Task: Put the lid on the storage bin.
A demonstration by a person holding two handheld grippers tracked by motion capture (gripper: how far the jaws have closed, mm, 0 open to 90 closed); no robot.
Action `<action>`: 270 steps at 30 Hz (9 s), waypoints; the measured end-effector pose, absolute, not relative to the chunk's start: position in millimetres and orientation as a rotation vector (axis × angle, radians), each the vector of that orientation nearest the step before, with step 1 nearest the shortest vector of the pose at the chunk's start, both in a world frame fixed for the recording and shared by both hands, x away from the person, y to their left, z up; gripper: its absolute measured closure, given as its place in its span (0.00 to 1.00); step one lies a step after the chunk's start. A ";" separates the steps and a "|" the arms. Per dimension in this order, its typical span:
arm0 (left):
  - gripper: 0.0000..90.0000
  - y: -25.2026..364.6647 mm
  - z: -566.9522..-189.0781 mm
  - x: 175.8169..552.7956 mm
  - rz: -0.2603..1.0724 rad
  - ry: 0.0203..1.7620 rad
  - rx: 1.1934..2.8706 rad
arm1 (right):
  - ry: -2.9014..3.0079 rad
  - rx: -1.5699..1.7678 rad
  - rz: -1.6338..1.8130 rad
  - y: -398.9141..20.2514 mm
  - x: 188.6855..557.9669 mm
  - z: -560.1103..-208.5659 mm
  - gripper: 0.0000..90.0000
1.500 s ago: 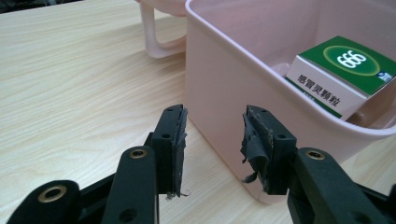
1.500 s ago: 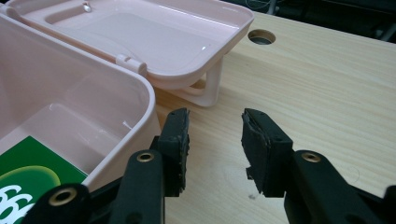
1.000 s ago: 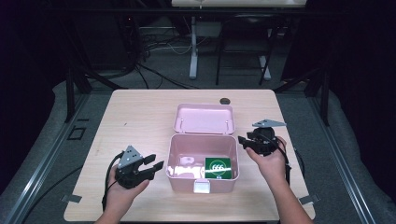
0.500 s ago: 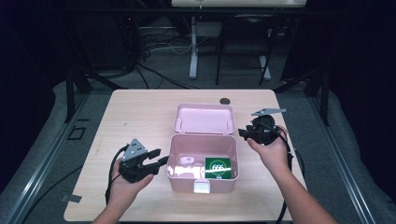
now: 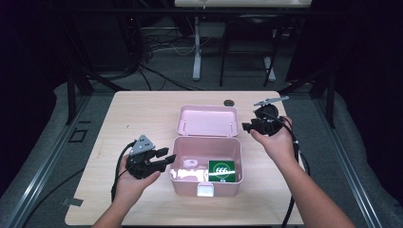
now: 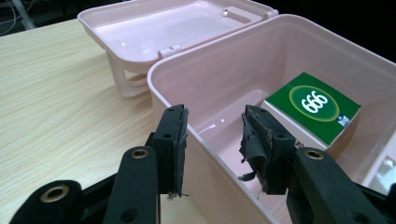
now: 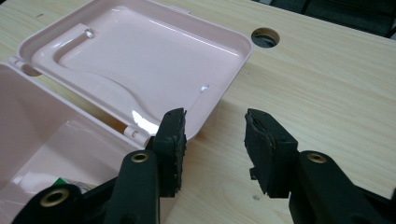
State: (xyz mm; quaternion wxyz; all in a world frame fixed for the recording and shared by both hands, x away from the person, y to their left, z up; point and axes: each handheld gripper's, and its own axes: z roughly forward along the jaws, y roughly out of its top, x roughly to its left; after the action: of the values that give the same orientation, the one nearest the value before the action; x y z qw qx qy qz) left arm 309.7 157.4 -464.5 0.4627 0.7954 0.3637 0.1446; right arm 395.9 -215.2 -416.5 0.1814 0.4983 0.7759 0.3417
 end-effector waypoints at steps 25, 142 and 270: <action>0.82 148.2 -474.3 315.5 0.387 0.903 2.042 | 2.262 1.588 0.795 -185.5 452.3 -416.8 0.72; 0.84 147.2 -477.4 314.5 0.406 0.916 1.998 | 1.876 1.361 1.206 -194.8 389.5 -390.9 0.97; 0.87 146.6 -393.6 320.0 0.590 0.857 1.821 | 1.793 1.328 1.324 -228.5 315.8 -422.4 0.86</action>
State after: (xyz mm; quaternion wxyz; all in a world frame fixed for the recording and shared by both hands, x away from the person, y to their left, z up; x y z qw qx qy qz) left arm 320.0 146.6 -393.6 0.4987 0.7526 0.3541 0.2440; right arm 315.8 -228.5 -422.4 0.2702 0.4929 0.6653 0.4913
